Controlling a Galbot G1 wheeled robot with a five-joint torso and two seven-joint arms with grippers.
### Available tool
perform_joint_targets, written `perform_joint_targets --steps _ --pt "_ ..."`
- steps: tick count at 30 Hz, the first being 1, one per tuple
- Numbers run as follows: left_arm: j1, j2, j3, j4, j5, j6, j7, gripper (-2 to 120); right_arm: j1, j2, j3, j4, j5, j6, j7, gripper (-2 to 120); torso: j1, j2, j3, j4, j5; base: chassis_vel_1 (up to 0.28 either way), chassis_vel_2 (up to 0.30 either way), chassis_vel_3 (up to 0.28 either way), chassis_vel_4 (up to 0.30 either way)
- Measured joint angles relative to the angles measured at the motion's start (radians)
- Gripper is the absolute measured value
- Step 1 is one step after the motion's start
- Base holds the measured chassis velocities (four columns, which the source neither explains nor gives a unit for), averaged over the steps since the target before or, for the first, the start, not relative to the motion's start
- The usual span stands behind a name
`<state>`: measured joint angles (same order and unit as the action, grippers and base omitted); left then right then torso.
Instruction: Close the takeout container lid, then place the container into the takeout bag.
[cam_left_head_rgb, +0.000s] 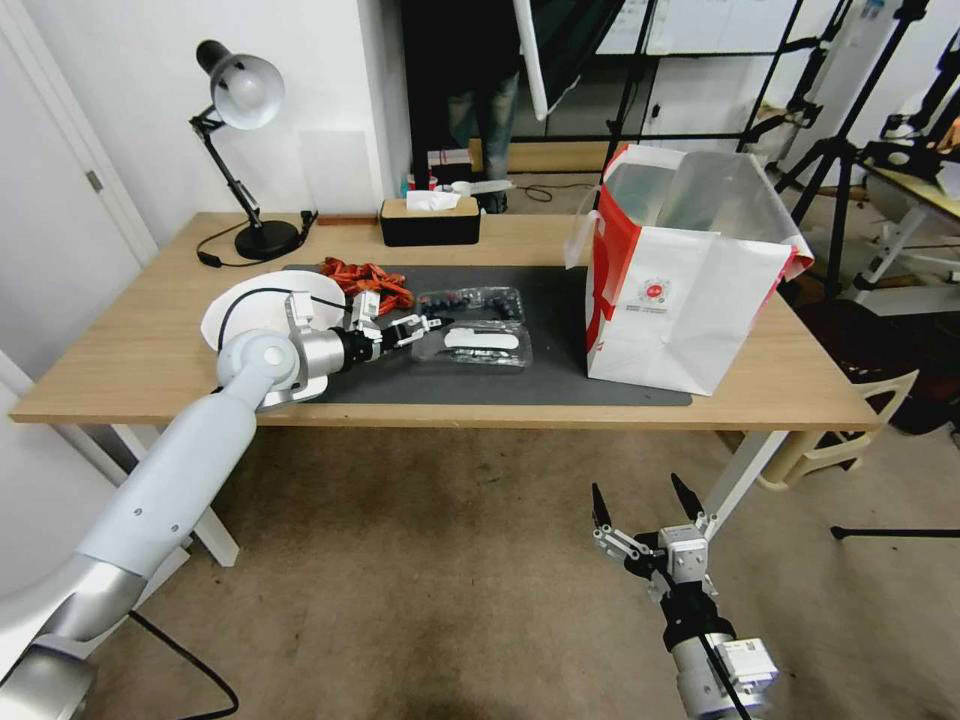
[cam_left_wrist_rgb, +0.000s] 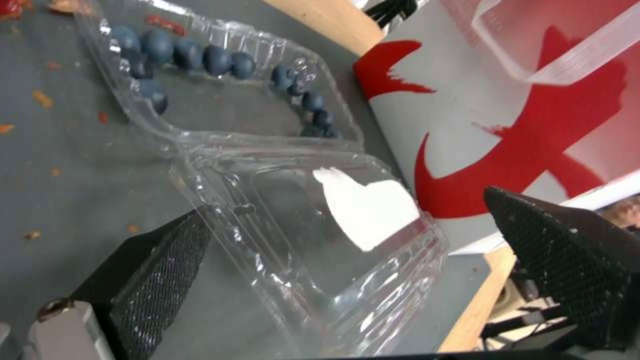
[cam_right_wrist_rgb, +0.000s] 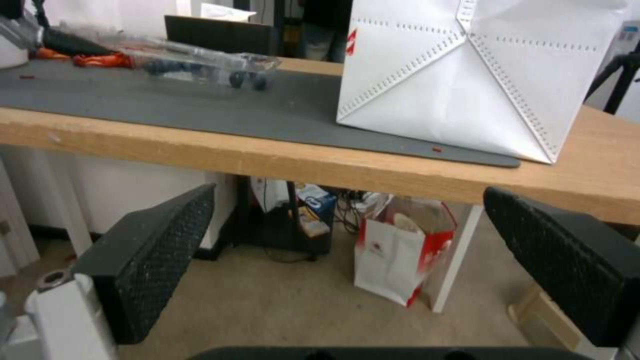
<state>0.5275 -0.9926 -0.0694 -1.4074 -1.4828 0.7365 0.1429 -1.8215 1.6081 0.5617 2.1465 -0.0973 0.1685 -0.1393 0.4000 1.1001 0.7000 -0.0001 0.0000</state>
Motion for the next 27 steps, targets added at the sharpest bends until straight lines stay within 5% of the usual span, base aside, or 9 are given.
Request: perform_joint_targets --steps 27 --pt "0.042 -0.044 -0.091 -0.065 -0.127 -0.025 -0.023 100 0.005 0.000 0.000 -0.016 -0.008 0.000 0.010 100 0.000 0.000 0.000 0.0000 0.0001 0.000 0.000 0.000 0.000"
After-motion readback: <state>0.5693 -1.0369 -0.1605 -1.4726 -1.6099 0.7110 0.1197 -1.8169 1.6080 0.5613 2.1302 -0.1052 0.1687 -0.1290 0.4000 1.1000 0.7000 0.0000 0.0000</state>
